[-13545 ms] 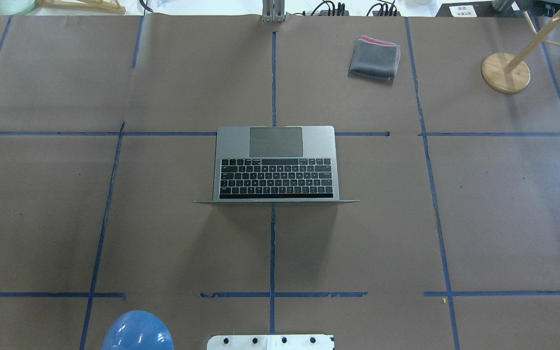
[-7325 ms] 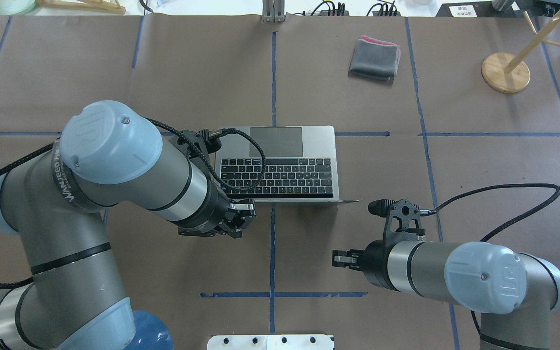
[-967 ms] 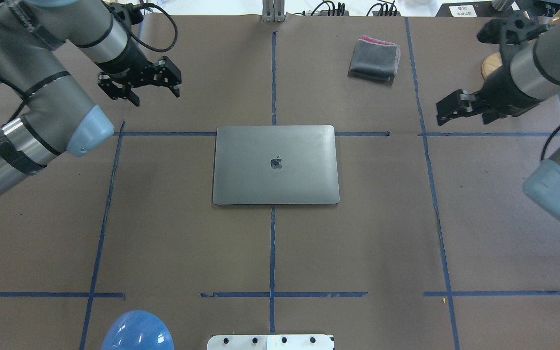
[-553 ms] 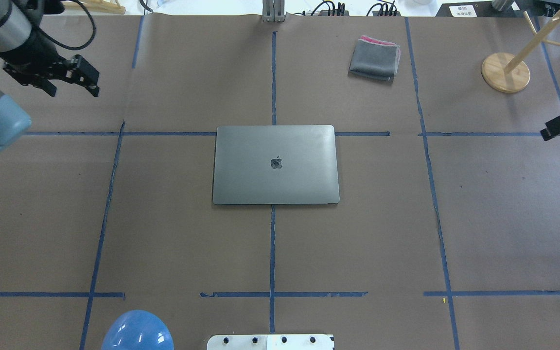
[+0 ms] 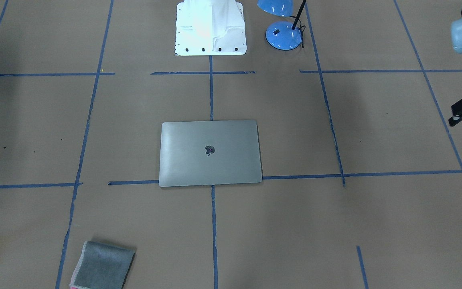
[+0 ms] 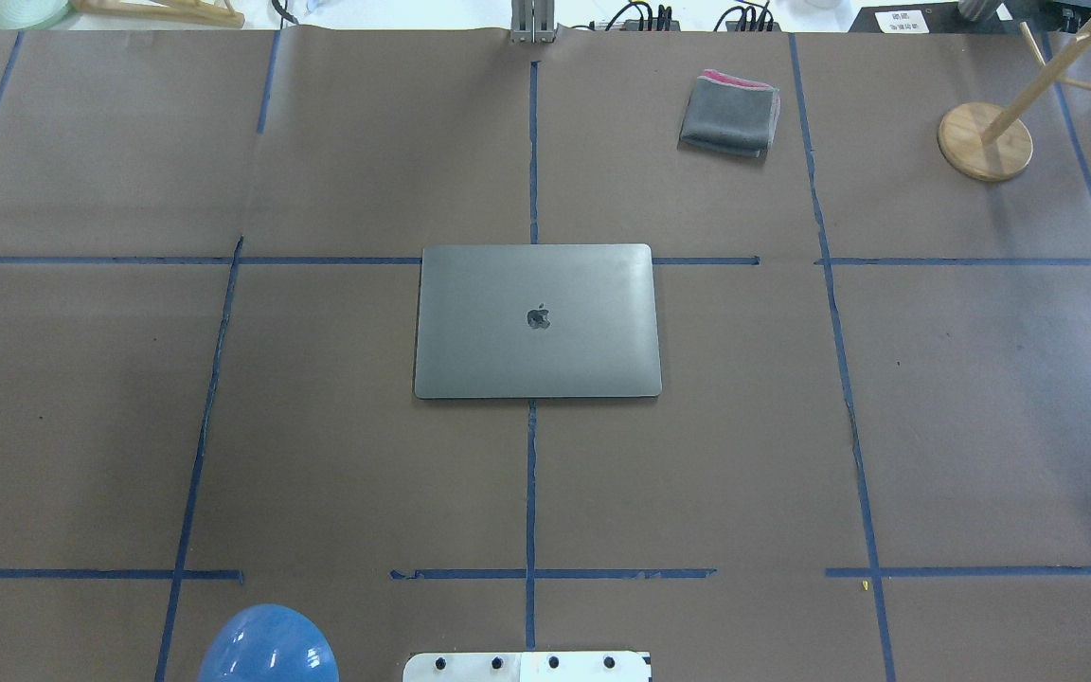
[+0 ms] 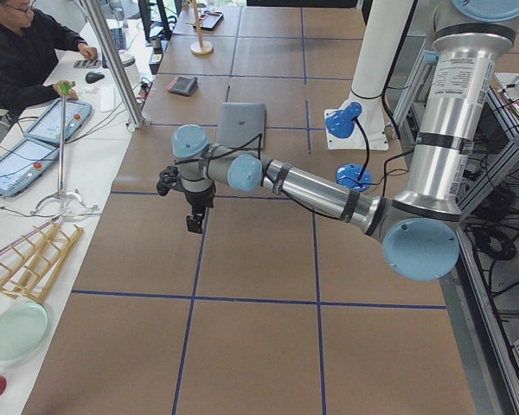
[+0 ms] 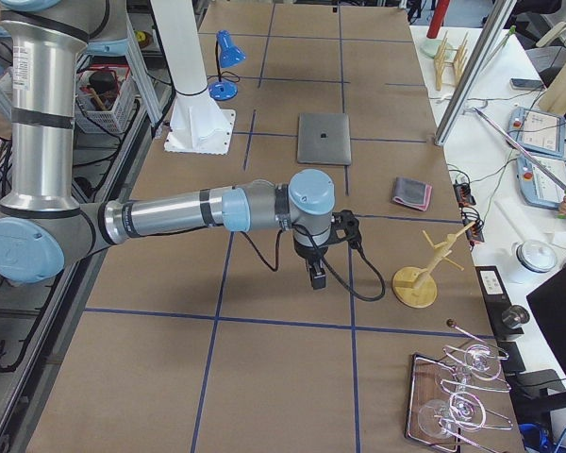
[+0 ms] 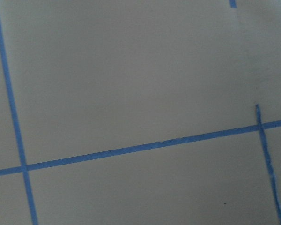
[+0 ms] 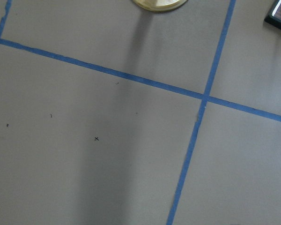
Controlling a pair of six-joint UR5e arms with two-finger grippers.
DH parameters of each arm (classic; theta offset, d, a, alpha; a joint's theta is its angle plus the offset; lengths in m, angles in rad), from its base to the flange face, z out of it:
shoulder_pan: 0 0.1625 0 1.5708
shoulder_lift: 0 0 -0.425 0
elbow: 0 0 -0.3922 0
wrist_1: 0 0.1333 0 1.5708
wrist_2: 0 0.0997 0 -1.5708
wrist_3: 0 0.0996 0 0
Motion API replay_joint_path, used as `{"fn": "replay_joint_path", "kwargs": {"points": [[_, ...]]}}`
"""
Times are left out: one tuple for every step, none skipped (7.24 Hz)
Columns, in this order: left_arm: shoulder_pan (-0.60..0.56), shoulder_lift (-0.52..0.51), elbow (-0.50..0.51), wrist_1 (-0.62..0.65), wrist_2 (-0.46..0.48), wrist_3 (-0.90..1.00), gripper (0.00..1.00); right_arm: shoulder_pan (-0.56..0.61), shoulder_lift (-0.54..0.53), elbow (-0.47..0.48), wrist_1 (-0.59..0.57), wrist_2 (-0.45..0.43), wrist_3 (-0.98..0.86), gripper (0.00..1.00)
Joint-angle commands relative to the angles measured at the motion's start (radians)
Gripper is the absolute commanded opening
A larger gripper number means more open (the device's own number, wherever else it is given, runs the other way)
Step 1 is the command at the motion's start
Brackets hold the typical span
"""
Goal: Close laptop
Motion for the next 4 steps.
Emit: {"fn": "replay_joint_path", "kwargs": {"points": [[-0.076,0.073,0.049,0.0,-0.04,0.068,0.99,0.045,-0.011,-0.038,0.001,-0.005,-0.056,1.0],[-0.079,0.086,0.066,-0.001,-0.049,0.068,1.0,0.045,-0.031,-0.05,-0.004,-0.006,-0.053,1.0],[-0.079,0.096,0.074,-0.003,-0.045,0.071,1.0,0.045,-0.04,-0.09,-0.01,-0.002,-0.047,1.0],[-0.085,0.099,0.082,-0.003,-0.043,0.081,1.0,0.045,-0.048,-0.15,-0.002,0.005,-0.048,1.0]]}}
